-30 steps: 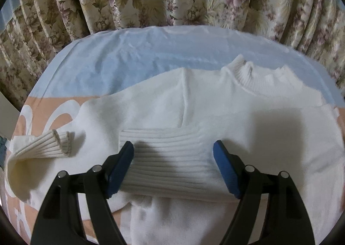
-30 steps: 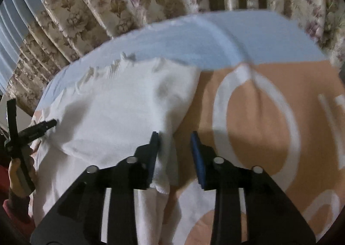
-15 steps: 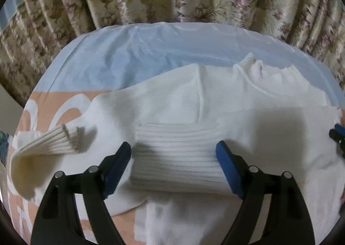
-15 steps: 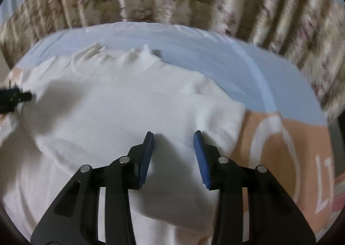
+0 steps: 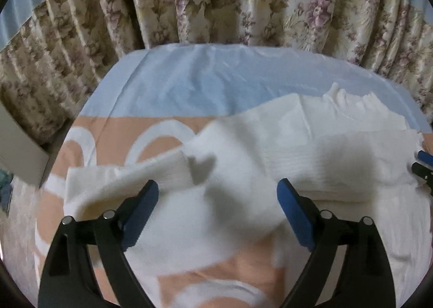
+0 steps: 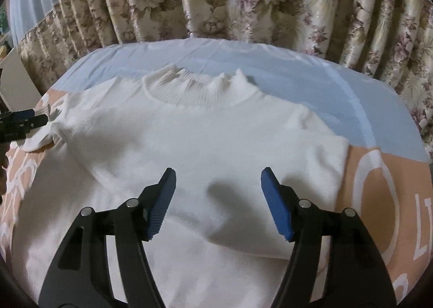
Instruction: Fold small clothes
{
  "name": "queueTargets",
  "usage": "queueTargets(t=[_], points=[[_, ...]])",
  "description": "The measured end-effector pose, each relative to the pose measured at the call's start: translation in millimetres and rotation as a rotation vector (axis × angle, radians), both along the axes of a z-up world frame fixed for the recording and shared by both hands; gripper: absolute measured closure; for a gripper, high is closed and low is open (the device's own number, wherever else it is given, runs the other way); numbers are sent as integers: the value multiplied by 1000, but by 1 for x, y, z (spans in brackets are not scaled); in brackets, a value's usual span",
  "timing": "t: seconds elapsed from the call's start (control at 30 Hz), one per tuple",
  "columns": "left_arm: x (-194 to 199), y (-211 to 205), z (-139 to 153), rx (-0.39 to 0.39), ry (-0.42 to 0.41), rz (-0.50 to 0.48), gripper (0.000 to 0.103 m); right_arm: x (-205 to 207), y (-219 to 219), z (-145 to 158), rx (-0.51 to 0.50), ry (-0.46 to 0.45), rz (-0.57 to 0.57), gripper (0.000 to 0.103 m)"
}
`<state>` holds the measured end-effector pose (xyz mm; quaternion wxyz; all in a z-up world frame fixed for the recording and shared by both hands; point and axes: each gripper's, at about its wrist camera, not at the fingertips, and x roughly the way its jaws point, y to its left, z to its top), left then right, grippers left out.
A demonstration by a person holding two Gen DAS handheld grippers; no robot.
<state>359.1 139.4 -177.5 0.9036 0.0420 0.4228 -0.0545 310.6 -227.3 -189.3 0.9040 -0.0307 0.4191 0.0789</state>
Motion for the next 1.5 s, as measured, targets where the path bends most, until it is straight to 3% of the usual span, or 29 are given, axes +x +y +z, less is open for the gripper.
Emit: queueTargets(t=[0.07, 0.2, 0.27, 0.4, 0.43, 0.5, 0.53, 0.63, 0.77, 0.87, 0.97, 1.0, 1.03, 1.07, 1.1, 1.3, 1.33, 1.4, 1.43, 1.5], points=[[3, 7, -3, 65, -7, 7, 13, 0, 2, -2, -6, 7, 4, 37], [10, 20, -5, 64, 2, -23, 16, 1, 1, -5, 3, 19, -5, 37], [13, 21, -8, 86, 16, -40, 35, 3, -1, -6, 13, 25, -12, 37], [14, 22, -8, 107, 50, -102, 38, 5, -2, -5, 33, 36, -14, 37], [13, 23, -9, 115, 56, -106, 43, 6, -1, -5, 38, 40, -11, 37], [15, 25, -14, 126, 87, -111, 66, 9, -1, -4, 33, 46, -16, 37], [18, 28, -17, 118, 106, -110, 84, 11, 0, -3, 27, 48, -22, 37], [19, 36, -21, 54, 131, -101, 87, 15, -2, -1, 28, 47, -52, 37], [16, 40, -20, -2, 132, -78, 103, 17, 1, 0, 28, 49, -63, 37], [14, 39, -18, -18, 136, -78, 103, 17, 3, 1, 25, 45, -61, 38], [11, 30, -14, 85, 86, -86, 95, 18, 6, 2, 23, 46, -49, 37], [12, 31, -14, 93, 79, -79, 85, 19, 6, 3, 23, 48, -47, 36], [12, 34, -11, 88, 69, -76, 50, 19, 6, 3, 22, 50, -46, 35], [10, 37, -5, 81, 41, -78, 25, 19, 6, 3, 22, 53, -45, 35], [9, 39, 0, 89, 18, -76, 23, 19, 6, 4, 23, 55, -44, 35], [12, 38, -5, 137, 70, -147, 24, 24, 9, 5, 19, 93, -63, 35], [14, 38, -9, 139, 80, -156, 29, 24, 10, 6, 27, 96, -69, 35], [15, 38, -18, 129, 109, -173, 49, 24, 14, 6, 30, 100, -70, 35], [16, 39, -24, 130, 124, -172, 64, 24, 16, 7, 28, 99, -63, 35], [16, 41, -30, 134, 135, -168, 71, 24, 19, 6, 23, 99, -57, 35]])
